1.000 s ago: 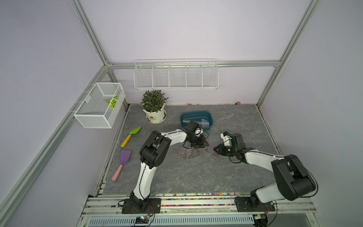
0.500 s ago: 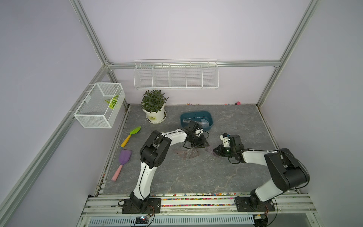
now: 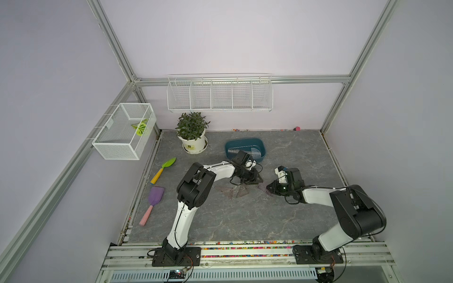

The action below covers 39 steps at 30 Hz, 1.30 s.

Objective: Put the scattered rulers into the storage box
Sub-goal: Adjust the ruler at the center of the board.

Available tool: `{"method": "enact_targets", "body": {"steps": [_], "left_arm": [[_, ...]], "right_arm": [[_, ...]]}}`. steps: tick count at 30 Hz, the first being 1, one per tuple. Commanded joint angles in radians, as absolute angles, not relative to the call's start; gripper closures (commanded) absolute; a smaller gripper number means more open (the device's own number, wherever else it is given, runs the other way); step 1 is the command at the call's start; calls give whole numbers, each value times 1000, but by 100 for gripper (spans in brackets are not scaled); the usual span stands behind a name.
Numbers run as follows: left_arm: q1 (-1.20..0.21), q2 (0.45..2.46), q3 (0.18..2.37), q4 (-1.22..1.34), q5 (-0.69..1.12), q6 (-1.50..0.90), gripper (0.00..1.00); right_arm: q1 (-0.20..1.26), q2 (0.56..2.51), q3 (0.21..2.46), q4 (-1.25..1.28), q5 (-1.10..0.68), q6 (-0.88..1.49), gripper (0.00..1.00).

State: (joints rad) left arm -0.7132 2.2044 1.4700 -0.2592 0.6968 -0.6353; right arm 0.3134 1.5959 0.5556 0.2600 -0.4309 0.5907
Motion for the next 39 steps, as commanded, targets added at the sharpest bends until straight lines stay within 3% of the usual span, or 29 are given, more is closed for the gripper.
{"method": "enact_targets", "body": {"steps": [1, 11, 20, 29, 37, 39], "left_arm": [[-729, 2251, 1423, -344, 641, -634, 62], [-717, 2263, 1449, -357, 634, -626, 62], [-711, 2271, 1455, -356, 642, -624, 62], [-705, 2266, 1448, -351, 650, -624, 62], [-693, 2185, 1396, -352, 615, -624, 62], [-689, 2136, 1368, -362, 594, -617, 62]], "right_arm": [[314, 1632, 515, 190, -414, 603, 100], [313, 1488, 572, 106, -426, 574, 99], [313, 1610, 672, 140, -458, 577, 100], [313, 1712, 633, 181, -433, 606, 100], [311, 1593, 597, 125, -411, 598, 100], [312, 1493, 599, 51, -384, 574, 93]]}}
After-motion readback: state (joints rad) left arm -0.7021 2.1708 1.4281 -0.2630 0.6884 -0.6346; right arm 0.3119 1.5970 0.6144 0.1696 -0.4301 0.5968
